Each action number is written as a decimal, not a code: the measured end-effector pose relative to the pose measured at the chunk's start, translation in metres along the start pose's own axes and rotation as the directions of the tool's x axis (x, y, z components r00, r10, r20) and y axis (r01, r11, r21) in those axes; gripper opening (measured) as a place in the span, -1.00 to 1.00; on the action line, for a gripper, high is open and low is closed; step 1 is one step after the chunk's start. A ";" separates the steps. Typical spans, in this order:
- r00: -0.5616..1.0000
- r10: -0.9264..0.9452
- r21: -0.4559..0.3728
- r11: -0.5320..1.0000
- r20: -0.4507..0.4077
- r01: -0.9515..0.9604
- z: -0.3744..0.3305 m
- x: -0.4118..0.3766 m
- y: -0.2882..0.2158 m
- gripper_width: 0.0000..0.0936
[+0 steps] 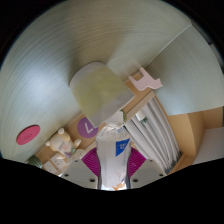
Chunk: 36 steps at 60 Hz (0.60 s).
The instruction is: Pour water
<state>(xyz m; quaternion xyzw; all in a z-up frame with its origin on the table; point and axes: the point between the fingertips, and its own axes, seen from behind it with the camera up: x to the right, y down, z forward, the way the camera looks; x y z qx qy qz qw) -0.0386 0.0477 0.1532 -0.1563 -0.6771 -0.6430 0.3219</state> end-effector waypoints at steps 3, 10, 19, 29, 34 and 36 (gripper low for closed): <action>1.000 0.027 0.000 1.000 0.003 -0.027 0.000 -0.001 0.000 -0.32; 0.988 0.155 -0.034 0.987 -0.016 -0.156 0.004 0.001 0.014 -0.32; 0.817 0.575 -0.136 0.808 -0.033 -0.574 -0.002 0.013 0.057 -0.33; 0.326 0.935 -0.175 0.300 -0.141 -0.938 -0.012 0.019 0.116 -0.32; 0.003 0.978 -0.140 -0.027 -0.210 -0.990 -0.022 0.018 0.142 -0.32; -0.123 0.965 -0.117 -0.154 -0.231 -0.981 -0.026 0.015 0.153 -0.30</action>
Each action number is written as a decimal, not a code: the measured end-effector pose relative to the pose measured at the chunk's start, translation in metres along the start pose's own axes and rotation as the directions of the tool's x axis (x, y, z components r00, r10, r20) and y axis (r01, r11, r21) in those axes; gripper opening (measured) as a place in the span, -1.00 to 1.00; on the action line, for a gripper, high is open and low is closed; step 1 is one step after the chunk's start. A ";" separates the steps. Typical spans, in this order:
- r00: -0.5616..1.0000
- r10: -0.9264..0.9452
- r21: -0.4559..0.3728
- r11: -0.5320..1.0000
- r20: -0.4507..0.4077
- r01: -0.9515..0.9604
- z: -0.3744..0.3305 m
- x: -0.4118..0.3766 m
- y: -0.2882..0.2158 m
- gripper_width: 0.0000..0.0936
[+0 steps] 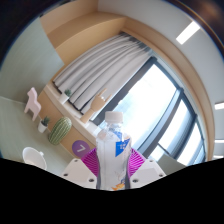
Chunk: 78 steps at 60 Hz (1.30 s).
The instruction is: Pour water
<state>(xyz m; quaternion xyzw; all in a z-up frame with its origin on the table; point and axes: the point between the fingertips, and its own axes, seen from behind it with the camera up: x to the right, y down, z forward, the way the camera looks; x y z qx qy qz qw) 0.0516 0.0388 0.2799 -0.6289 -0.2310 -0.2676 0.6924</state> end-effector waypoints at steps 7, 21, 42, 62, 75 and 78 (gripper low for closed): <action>0.942 0.337 -0.041 0.941 -0.007 -0.337 -0.003 0.020 0.027 -0.31; 0.774 0.632 -0.148 0.768 0.017 -0.624 0.000 -0.013 0.103 -0.31; 0.741 0.670 -0.205 0.732 0.041 -0.650 0.004 -0.065 0.158 -0.26; 0.744 0.668 -0.214 0.730 0.017 -0.649 -0.003 -0.063 0.161 0.16; 0.732 0.680 -0.256 0.700 -0.048 -0.667 -0.045 -0.062 0.170 0.72; 0.725 0.686 -0.280 0.687 -0.055 -0.671 -0.061 -0.070 0.172 0.73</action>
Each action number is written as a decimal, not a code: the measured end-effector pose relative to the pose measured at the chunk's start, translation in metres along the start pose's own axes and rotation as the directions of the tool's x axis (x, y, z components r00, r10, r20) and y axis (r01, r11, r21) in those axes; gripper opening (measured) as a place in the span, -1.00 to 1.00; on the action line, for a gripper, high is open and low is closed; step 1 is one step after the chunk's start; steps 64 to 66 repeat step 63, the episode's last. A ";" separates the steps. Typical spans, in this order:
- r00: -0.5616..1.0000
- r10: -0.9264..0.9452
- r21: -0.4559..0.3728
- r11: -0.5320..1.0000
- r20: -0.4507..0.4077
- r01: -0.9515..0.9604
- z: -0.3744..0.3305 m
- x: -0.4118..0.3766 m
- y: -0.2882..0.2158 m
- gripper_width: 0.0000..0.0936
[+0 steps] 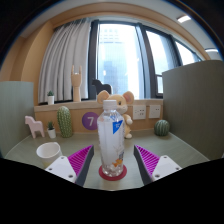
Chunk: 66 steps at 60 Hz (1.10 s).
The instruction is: Pour water
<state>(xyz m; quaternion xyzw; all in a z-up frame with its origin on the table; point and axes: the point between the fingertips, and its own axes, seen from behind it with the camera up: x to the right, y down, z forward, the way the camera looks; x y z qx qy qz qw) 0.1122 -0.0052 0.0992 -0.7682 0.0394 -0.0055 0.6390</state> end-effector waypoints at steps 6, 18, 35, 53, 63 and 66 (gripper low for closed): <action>1.000 0.021 -0.038 0.999 0.001 -0.021 -0.032 -0.009 0.019 0.73; 0.999 0.048 -0.124 0.991 0.004 -0.047 -0.087 -0.037 0.054 0.75; 1.000 0.022 -0.109 0.994 0.016 -0.020 -0.138 -0.058 0.038 0.76; 1.000 -0.028 -0.050 0.998 0.010 0.028 -0.167 -0.060 -0.001 0.76; 0.999 -0.033 -0.023 0.999 0.011 0.033 -0.172 -0.065 -0.011 0.77; 0.999 -0.033 -0.023 0.999 0.011 0.033 -0.172 -0.065 -0.011 0.77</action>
